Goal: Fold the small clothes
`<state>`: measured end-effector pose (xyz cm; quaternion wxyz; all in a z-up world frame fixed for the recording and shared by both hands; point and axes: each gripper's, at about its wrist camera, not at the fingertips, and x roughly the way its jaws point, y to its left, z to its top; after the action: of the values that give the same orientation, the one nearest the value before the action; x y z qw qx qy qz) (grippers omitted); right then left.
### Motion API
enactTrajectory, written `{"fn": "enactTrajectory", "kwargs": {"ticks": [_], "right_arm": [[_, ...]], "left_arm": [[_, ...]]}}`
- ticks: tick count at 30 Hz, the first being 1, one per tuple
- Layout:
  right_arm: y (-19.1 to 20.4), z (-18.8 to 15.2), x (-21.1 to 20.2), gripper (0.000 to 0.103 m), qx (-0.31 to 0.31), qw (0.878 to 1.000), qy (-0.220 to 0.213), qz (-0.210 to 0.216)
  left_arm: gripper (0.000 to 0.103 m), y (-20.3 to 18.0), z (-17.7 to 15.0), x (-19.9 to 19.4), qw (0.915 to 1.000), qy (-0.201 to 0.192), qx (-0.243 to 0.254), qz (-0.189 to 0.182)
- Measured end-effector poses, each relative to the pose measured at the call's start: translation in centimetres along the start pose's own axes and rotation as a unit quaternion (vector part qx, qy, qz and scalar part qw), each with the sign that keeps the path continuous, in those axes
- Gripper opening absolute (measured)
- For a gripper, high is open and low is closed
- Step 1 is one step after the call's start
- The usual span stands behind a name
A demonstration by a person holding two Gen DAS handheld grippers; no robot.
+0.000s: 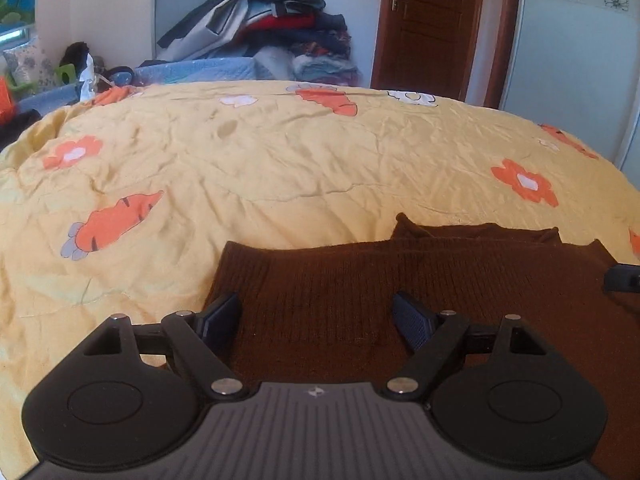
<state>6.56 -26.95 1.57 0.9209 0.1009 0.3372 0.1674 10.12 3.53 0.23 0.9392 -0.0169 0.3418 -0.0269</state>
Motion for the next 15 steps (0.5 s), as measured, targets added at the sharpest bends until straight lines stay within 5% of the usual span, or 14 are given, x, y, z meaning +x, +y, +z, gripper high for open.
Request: {"fn": "enactTrajectory", "kwargs": {"ticks": [6,9,15], "right_arm": [[2.6,2.0,-1.6,0.071,0.0,0.999,0.015,-0.042],[5.4,2.2,-3.1,0.094,-0.026,1.0,-0.016,0.007],[5.4,-1.3,0.5,0.099,-0.091,0.994,0.048,-0.04]], "left_arm": [[0.086,-0.6,-0.1,0.0,0.9999,-0.002,0.006,0.01],[0.086,-0.5,-0.1,-0.1,1.0,-0.003,0.002,0.007],[0.087,-0.2,-0.2,-0.1,1.0,-0.006,-0.004,0.002]]}}
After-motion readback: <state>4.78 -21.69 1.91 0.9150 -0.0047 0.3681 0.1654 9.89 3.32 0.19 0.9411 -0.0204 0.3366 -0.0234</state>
